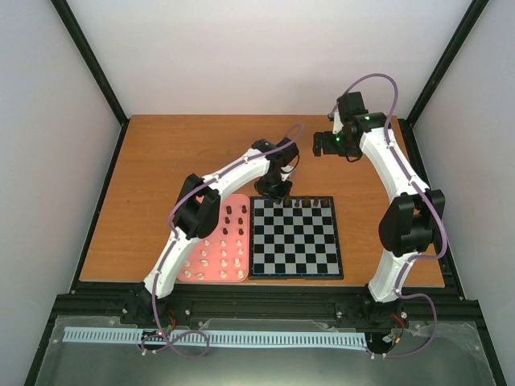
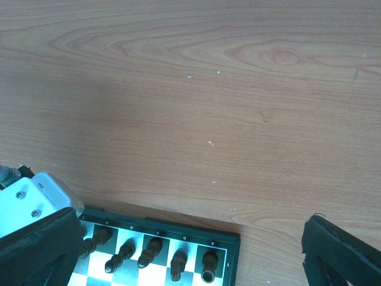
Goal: Set up the chess pieces on the board
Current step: Place the chess piece on the chessboard.
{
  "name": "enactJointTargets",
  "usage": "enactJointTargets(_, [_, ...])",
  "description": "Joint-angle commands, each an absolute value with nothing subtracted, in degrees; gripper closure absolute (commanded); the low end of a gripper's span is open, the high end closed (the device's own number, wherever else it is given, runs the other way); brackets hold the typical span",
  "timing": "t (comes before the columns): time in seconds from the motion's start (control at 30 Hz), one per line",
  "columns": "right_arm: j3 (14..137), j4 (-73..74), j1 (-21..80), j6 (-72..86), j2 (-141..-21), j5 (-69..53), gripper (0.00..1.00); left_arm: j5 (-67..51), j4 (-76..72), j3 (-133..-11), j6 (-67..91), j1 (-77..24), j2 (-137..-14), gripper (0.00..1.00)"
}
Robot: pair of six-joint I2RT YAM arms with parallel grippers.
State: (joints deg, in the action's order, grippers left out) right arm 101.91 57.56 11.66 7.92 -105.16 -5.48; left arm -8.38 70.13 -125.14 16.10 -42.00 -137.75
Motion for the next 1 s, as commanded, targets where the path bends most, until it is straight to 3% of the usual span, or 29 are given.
enactJointTargets(0.0, [101.95, 56.85, 11.41, 7.29, -104.74, -6.15, 0.0, -6.79, 72.91, -126.89, 14.21, -41.99, -137.99, 0.99])
enactJointTargets(0.57, [101.99, 56.97, 11.34, 7.22, -105.38, -6.21, 0.0, -9.4, 73.02, -127.82, 13.86, -42.01, -138.52, 0.98])
enactJointTargets(0.97, [101.72, 57.04, 11.34, 7.12, -105.39, -6.73, 0.0, -8.56, 72.54, -127.44, 13.89, -41.97, -137.66, 0.79])
